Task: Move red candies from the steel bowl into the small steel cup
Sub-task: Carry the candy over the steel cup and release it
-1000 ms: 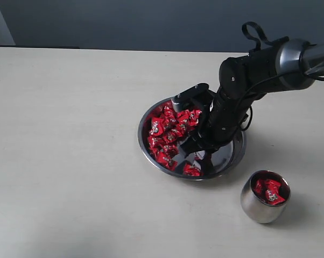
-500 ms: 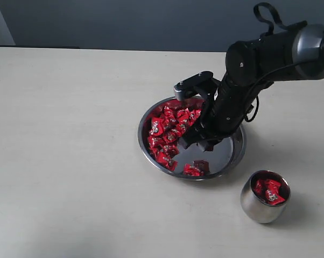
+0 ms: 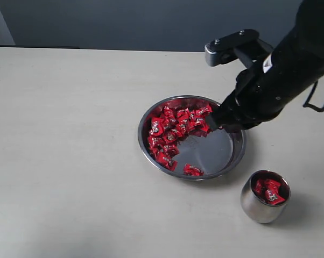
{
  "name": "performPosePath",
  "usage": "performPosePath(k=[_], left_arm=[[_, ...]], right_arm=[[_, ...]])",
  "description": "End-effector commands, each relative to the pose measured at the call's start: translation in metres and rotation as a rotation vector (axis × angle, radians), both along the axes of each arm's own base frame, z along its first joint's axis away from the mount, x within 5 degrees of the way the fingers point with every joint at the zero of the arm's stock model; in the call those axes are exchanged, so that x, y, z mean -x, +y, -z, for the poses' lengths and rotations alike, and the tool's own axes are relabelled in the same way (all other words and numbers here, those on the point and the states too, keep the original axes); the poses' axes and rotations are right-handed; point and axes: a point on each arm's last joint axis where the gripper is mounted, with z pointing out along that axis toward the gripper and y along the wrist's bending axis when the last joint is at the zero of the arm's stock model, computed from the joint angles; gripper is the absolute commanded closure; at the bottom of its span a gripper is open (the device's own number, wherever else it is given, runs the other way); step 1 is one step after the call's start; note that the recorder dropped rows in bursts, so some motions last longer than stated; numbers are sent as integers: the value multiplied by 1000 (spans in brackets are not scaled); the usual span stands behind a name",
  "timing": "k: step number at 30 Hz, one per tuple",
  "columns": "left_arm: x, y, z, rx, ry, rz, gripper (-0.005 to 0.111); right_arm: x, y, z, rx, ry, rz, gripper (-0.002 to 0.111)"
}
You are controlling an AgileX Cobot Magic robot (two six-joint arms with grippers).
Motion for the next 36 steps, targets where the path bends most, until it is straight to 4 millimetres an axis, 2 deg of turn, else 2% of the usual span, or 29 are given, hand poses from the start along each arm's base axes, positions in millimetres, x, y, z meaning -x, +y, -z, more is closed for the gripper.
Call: performPosePath(k=[1,6,12,16,20,21,24,25,36], left_arm=[[0,0,-1,4,-10,8,106],[0,0,-1,4,-10,8,106],[0,0,-1,4,-10,8,106],[0,0,-1,4,-10,8,106],[0,0,-1,4,-10,8,106],[0,0,-1,4,-10,8,106],[0,0,-1,4,-10,8,106],[0,0,-1,4,-10,8,106],[0,0,-1,4,-10,8,106]], right_arm=[[24,-19,-7,29,-4,50,104],[45,-30,-5,27,33,103,104],[60,-38,17,61,102,124,104],[67,-42,29,82,141,135,104],[67,-42,30,80,142,143,104],[67,-42,30,80,143,145,102],[67,-42,30,79,143,147,80],[67,-42,30,79,142,147,77],[62,-42,28,67,91,159,76]])
